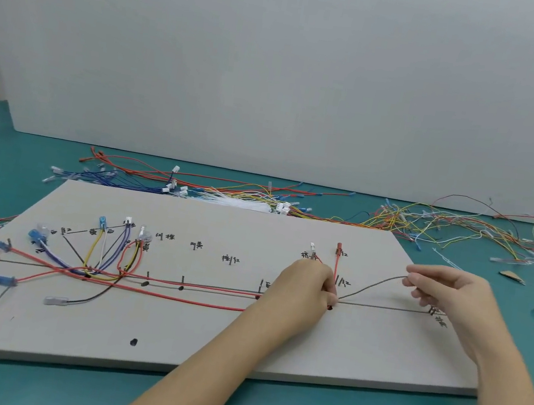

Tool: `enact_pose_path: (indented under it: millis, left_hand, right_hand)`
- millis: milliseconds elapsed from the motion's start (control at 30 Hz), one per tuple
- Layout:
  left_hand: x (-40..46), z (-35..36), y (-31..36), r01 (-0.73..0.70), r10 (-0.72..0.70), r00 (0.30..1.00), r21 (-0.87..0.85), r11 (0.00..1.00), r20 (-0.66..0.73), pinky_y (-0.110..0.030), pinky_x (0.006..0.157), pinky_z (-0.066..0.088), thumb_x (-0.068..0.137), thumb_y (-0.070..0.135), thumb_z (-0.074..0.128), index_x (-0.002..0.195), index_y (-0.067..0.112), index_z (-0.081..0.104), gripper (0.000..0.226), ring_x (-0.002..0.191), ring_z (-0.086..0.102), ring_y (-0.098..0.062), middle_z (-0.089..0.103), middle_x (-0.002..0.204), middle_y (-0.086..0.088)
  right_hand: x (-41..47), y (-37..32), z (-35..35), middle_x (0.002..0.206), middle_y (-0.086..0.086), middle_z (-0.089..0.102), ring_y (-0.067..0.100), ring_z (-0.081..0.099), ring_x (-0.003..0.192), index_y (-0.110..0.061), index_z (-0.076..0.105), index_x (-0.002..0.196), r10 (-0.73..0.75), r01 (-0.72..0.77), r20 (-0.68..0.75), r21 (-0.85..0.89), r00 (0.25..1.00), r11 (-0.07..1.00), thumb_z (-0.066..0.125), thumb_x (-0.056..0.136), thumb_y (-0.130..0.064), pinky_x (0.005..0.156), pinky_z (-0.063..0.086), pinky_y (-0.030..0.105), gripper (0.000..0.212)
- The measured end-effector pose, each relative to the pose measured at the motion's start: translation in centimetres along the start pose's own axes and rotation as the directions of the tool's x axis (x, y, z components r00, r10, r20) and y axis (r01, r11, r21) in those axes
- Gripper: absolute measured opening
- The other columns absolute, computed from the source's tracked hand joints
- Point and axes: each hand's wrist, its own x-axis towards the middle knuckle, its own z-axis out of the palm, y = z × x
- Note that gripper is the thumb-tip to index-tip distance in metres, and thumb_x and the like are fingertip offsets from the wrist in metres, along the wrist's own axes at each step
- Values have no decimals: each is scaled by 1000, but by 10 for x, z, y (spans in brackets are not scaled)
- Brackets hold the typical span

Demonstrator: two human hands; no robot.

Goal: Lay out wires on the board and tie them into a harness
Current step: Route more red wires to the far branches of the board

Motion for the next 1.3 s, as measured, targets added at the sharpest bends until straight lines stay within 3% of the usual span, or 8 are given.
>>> enact_pose_path:
  millis: [100, 367, 500, 667, 767, 1033, 1167, 1300]
  left_hand:
    - [0, 1, -2, -10, 10, 1000, -6, 1000, -6, -32, 80, 50, 88, 13, 63, 81, 13, 66, 8, 86, 62, -18, 70, 88, -3]
    - [-1, 2, -1, -40, 39, 999, -7, 999, -25, -35, 82, 50, 88, 13, 64, 82, 11, 69, 8, 87, 61, -19, 70, 89, -4]
    - [-1, 2, -2, -53, 52, 998, -11, 999, -22, -34, 82, 50, 88, 13, 64, 83, 11, 69, 7, 87, 60, -18, 70, 89, -4]
    - [0, 1, -2, -63, 63, 998, -5, 998, 12, -34, 80, 49, 89, 11, 61, 83, 12, 66, 8, 85, 58, -17, 66, 88, -3]
    - [1, 3, -3, -94, 93, 995, 30, 995, 41, -31, 81, 44, 92, 11, 56, 89, 14, 65, 10, 92, 52, -17, 60, 94, -3]
    - [0, 6, -3, -99, 90, 993, 121, 988, 77, -35, 93, 39, 99, 16, 43, 99, 15, 55, 12, 107, 42, -23, 52, 111, -5]
    - [0, 1, -2, -48, 49, 996, -20, 999, 70, -40, 89, 46, 97, 13, 44, 91, 18, 53, 12, 100, 53, -22, 61, 101, -2]
    - [-2, -3, -7, -26, 33, 998, -145, 989, 48, -31, 81, 52, 92, 11, 54, 86, 19, 63, 13, 77, 62, -10, 69, 87, 1]
  right_hand:
    - [1, 5, -10, 72, 10, 74, 8, 63, 53, 0, 73, 88, 67, -67, -62, 4, 996, 998, 73, 78, 1, 49, 51, 15, 10]
    - [2, 18, -17, 47, -1, 54, 5, 38, 35, -5, 73, 73, 176, -197, -263, -56, 949, 979, 82, 74, -22, 35, 36, 12, 19]
    - [5, 26, -17, 54, 4, 52, 15, 37, 48, 0, 72, 81, 180, -215, -236, -132, 955, 968, 72, 86, -16, 33, 32, 13, 17]
    - [7, 28, -17, 57, 7, 52, 17, 43, 50, -14, 69, 91, 113, -166, -258, -193, 960, 967, 67, 88, -8, 42, 35, 21, 7]
    - [6, 27, -20, 58, 8, 47, 15, 36, 45, -13, 69, 91, 130, -162, -231, -127, 964, 979, 63, 89, -5, 33, 26, 13, 11]
    - [4, 24, -21, 60, 6, 44, 15, 33, 47, -12, 70, 92, 156, -171, -207, -55, 966, 984, 61, 90, -4, 35, 24, 13, 12]
    - [2, 23, -19, 59, 7, 45, 17, 33, 49, -13, 71, 90, 164, -185, -203, -90, 965, 979, 64, 88, -5, 35, 26, 13, 11]
    - [1, 22, -17, 54, 5, 47, 16, 35, 47, -12, 70, 89, 152, -184, -222, -130, 963, 974, 66, 86, -5, 33, 27, 13, 9]
